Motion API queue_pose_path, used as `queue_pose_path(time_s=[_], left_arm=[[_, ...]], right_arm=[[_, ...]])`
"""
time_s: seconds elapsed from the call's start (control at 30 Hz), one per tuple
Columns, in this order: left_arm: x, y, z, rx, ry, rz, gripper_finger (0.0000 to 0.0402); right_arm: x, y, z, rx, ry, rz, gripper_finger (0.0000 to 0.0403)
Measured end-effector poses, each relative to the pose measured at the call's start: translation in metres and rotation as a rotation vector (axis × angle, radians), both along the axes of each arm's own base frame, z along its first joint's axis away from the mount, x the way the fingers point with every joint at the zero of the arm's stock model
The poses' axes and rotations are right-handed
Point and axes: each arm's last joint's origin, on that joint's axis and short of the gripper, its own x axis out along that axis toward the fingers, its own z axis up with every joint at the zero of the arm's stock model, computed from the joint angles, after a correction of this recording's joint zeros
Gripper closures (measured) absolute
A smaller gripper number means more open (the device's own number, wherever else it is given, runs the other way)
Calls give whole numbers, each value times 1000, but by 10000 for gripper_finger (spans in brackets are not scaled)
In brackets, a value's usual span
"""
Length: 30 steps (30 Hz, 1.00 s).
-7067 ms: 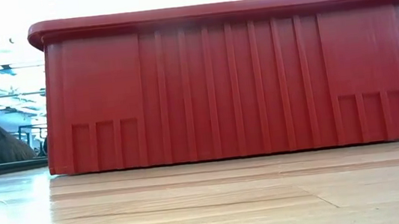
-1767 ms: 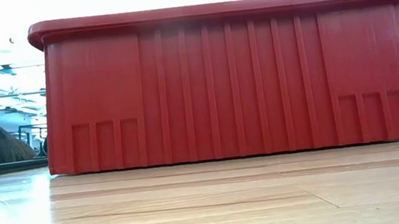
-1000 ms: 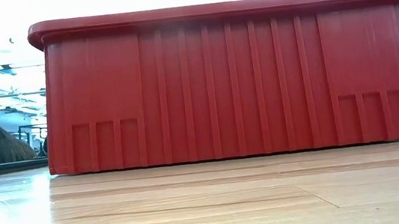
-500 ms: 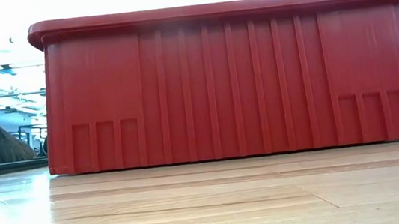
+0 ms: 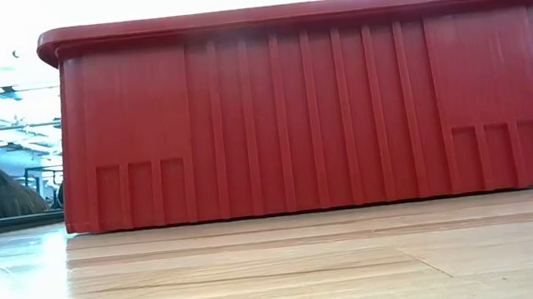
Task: Pick and place slides into bin
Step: Put the black slipper into the red bin
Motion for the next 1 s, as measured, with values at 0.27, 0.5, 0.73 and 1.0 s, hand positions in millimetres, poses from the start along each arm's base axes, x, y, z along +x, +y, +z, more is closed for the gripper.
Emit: queue_pose_path(time_s=[0.27,0.5,0.73,1.0], left_arm=[[-22,-28,-41,-217,109,63,401],[-27,-39,-87,-352,306,236,389],[-29,-47,-133,-527,605,409,324],[-15,-62,-176,-797,665,372,218]], right_arm=[[0,0,-1,18,4,3,403],[0,0,-1,11,6,3,403],[0,0,-4,14,42,4,403],[1,0,-11,26,112,6,403]])
